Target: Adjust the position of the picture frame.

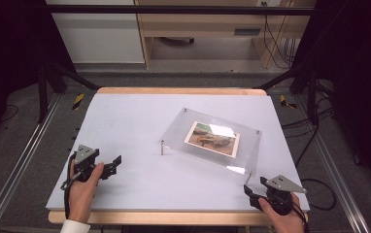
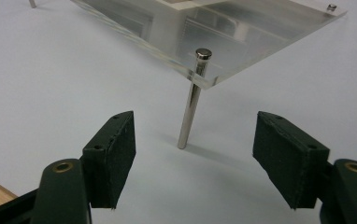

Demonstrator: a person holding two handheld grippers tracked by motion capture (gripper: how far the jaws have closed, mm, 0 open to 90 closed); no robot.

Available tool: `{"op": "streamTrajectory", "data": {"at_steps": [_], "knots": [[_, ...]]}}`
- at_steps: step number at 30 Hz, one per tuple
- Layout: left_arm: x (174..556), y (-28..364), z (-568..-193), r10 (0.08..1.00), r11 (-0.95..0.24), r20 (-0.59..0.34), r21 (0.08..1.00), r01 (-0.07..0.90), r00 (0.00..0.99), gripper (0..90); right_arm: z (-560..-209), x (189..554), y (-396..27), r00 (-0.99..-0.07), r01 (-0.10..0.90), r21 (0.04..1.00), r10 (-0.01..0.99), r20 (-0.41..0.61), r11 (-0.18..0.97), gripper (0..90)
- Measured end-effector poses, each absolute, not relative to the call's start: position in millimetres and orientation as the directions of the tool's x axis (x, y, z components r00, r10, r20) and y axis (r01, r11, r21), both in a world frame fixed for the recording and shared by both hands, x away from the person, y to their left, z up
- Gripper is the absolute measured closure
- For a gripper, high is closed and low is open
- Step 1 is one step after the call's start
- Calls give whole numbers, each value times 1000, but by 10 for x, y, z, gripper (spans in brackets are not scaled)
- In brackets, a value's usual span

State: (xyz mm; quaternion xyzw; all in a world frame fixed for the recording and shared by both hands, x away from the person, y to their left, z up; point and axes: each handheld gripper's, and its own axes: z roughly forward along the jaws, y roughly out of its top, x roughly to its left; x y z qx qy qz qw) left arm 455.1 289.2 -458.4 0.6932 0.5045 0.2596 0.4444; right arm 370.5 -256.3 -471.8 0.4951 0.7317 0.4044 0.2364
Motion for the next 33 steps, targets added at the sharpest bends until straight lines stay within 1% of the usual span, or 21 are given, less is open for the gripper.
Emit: {"op": "streamTrajectory", "data": {"at_steps": [7,14,16,17,19,20,21,23,24,25,27,30,33], "knots": [[4542,2790,-4569,922,-121,-69,883,453,381,69,-4725,3720,-2576,-379,542,825,923,74,157,272],[4532,2705,-4559,915,-148,-50,882,447,401,71,-4726,3732,-2569,-374,547,825,923,93,139,271],[4530,2686,-4553,913,-152,-46,883,444,405,72,-4719,3728,-2560,-375,543,829,922,98,133,283],[4530,2676,-4554,912,-155,-45,882,445,407,73,-4719,3732,-2549,-381,539,831,920,96,136,302],[4529,2656,-4554,910,-162,-42,880,447,413,74,-4720,3736,-2544,-384,538,831,919,92,141,310],[4529,2644,-4553,908,-164,-41,880,446,416,75,-4721,3745,-2529,-385,531,835,919,83,147,348],[4529,2632,-4552,907,-169,-38,879,445,420,75,-4721,3745,-2529,-385,531,835,919,83,147,348],[4529,2607,-4550,904,-177,-34,879,444,427,76,-4726,3760,-2515,-390,526,837,918,79,151,378],[4528,2595,-4549,903,-181,-31,878,444,429,77,-4729,3772,-2503,-394,520,840,916,76,154,414],[4527,2582,-4547,901,-184,-29,878,442,433,77,-4729,3772,-2503,-394,520,840,916,76,154,414],[4523,2560,-4541,898,-193,-23,876,441,439,78,-4730,3783,-2497,-392,513,846,917,76,149,443],[4520,2526,-4540,894,-203,-18,875,439,448,78,-4740,3819,-2497,-394,508,850,915,86,139,482],[4516,2494,-4540,890,-214,-11,873,438,456,80,-4772,3876,-2504,-383,521,846,916,117,109,519]]}}
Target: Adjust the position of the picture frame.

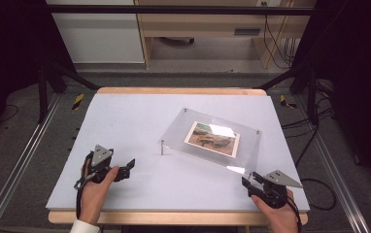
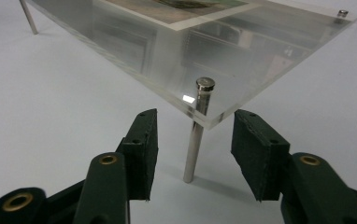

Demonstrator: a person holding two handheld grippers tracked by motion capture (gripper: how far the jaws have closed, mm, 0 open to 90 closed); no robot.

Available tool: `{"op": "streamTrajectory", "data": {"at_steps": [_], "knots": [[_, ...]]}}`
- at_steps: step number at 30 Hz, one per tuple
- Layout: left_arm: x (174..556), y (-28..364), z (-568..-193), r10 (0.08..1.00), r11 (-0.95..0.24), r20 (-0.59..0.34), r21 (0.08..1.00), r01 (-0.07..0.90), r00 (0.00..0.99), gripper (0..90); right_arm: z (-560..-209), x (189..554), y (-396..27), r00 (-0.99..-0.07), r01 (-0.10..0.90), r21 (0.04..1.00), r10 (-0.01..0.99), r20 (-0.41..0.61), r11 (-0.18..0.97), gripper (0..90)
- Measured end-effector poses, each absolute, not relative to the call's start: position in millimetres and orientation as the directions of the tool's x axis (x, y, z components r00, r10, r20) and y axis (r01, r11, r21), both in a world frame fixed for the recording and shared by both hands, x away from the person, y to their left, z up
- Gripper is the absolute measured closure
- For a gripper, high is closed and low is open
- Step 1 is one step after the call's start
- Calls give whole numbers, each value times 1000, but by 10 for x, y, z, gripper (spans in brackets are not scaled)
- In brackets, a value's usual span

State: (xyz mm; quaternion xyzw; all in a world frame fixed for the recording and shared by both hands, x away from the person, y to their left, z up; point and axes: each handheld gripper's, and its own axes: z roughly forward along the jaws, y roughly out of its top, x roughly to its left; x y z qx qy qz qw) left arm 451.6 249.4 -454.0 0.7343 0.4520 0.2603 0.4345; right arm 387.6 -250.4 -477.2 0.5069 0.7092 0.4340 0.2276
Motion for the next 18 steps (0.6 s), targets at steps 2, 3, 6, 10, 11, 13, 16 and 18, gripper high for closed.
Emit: {"op": "streamTrajectory", "data": {"at_steps": [2,3,6,10,11,13,16,18], "knots": [[4515,2488,-4539,889,-216,-9,873,437,457,81,-4782,3891,-2509,-381,522,846,917,119,107,530],[4514,2484,-4536,888,-220,-6,872,437,459,81,-4791,3903,-2512,-377,526,845,918,125,101,539],[4513,2472,-4537,886,-229,0,870,436,464,81,-4809,3928,-2521,-370,533,841,920,130,95,597],[4512,2451,-4541,884,-232,3,870,435,467,84,-4818,3956,-2527,-375,531,842,916,140,89,657],[4512,2451,-4541,884,-232,3,870,435,467,85,-4818,3956,-2527,-375,531,842,916,140,89,657],[4510,2442,-4538,883,-235,4,869,435,469,85,-4817,3962,-2514,-381,528,844,914,138,93,675],[4509,2435,-4537,882,-237,5,869,435,471,85,-4817,3966,-2512,-383,529,844,913,141,91,690],[4507,2423,-4536,878,-246,9,866,436,478,86,-4822,3979,-2515,-382,534,841,911,155,81,709]]}}
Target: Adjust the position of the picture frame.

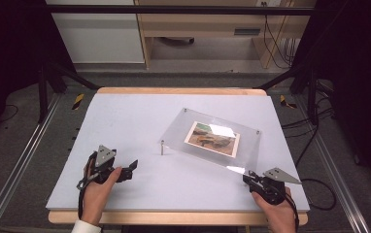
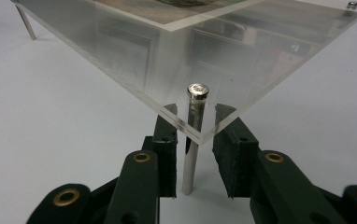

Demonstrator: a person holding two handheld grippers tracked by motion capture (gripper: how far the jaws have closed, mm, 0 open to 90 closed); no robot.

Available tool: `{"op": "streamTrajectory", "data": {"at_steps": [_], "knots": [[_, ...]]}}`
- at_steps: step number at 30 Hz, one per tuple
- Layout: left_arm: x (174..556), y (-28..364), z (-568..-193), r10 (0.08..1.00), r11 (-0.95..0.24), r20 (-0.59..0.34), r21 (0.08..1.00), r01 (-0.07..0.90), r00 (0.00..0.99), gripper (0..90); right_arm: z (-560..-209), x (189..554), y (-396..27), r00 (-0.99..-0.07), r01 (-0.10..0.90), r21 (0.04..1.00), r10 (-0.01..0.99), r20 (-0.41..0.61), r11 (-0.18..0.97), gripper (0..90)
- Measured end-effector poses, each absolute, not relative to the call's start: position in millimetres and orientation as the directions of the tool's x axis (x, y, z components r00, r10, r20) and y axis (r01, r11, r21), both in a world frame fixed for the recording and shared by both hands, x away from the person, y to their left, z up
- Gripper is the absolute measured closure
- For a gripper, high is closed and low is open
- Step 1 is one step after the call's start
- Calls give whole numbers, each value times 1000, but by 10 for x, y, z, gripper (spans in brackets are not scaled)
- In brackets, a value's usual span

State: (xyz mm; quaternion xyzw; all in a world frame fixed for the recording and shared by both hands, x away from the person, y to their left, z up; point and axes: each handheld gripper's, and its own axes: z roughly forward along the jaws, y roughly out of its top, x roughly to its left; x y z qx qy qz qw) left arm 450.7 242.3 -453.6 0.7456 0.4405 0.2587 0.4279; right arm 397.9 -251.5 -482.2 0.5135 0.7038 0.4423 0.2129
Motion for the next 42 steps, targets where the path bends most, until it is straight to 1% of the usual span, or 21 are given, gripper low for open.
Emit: {"op": "streamTrajectory", "data": {"at_steps": [18,28,33,42], "knots": [[4498,2376,-4525,870,-253,8,866,432,492,91,-4850,4036,-2504,-383,546,836,904,190,56,777],[4492,2351,-4523,865,-260,10,863,432,501,91,-4855,4047,-2504,-390,548,835,898,202,51,836],[4494,2342,-4529,862,-262,8,863,432,506,104,-4853,4047,-2508,-391,547,836,898,204,49,843],[4499,2299,-4544,853,-264,6,868,421,522,101,-4848,4045,-2512,-395,548,835,895,208,47,844]]}}
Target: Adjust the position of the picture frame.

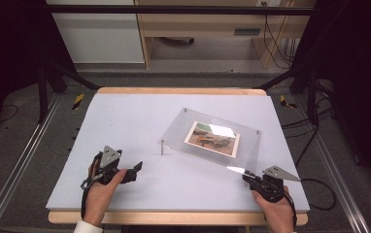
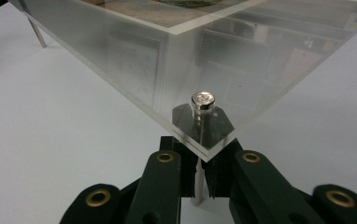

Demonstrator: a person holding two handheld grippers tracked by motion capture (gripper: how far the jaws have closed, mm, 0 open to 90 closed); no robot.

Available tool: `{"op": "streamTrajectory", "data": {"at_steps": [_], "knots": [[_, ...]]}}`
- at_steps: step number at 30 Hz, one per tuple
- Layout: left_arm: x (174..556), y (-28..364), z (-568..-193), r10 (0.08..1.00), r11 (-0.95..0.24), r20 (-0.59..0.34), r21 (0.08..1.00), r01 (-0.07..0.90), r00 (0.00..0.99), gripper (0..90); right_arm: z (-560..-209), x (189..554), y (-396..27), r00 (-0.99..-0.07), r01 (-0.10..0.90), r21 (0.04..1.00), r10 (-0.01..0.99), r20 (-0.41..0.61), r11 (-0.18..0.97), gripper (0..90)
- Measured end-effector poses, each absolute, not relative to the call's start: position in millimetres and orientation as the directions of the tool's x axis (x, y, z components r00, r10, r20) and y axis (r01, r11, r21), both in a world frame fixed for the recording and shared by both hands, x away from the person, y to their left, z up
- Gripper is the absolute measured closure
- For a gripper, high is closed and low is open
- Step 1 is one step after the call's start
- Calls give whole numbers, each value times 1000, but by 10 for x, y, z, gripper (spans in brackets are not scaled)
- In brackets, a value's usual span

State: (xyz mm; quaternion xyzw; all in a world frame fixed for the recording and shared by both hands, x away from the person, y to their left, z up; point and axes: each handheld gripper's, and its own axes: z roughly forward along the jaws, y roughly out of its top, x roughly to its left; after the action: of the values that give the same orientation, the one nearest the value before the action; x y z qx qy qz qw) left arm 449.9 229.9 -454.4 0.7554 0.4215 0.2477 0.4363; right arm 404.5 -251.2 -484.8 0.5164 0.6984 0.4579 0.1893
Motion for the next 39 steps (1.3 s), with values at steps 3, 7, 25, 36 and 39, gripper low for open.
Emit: {"op": "streamTrajectory", "data": {"at_steps": [3,7,25,36,39], "knots": [[4506,2230,-4522,840,-289,25,866,408,542,100,-4846,4046,-2514,-395,547,836,894,211,45,845],[4527,2161,-4508,830,-293,24,868,400,557,105,-4841,4046,-2514,-395,548,835,893,214,42,845],[4946,1754,-4615,778,-337,6,848,409,628,267,-4817,4052,-2532,-400,547,837,889,224,35,843],[5176,1531,-4681,759,-344,-11,842,415,651,582,-4818,4053,-2535,-401,548,836,887,230,31,842],[5210,1506,-4705,762,-339,-18,840,423,647,618,-4819,4054,-2537,-401,549,836,886,232,30,842]]}}
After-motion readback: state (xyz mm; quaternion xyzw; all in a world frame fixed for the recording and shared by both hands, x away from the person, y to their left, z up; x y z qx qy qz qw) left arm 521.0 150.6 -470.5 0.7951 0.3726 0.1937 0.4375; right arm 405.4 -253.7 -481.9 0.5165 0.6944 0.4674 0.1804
